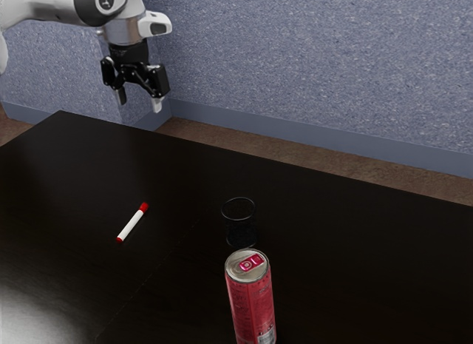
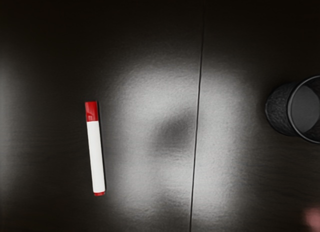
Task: Put the marker into the pen holder.
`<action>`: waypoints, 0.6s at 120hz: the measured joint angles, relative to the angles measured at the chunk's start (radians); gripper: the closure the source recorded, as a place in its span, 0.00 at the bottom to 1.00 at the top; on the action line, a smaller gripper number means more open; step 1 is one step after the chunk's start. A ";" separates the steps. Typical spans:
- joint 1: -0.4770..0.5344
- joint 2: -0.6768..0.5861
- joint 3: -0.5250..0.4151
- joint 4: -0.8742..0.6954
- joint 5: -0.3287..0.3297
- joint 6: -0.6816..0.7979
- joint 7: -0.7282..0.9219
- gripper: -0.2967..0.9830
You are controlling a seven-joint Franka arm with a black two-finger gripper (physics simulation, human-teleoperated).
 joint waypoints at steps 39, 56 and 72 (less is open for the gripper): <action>0.000 0.008 0.011 -0.063 0.003 0.028 -0.005 0.23; -0.002 -0.007 0.048 -0.240 0.000 0.145 -0.007 0.23; 0.004 -0.001 0.086 -0.365 -0.006 0.264 -0.008 0.23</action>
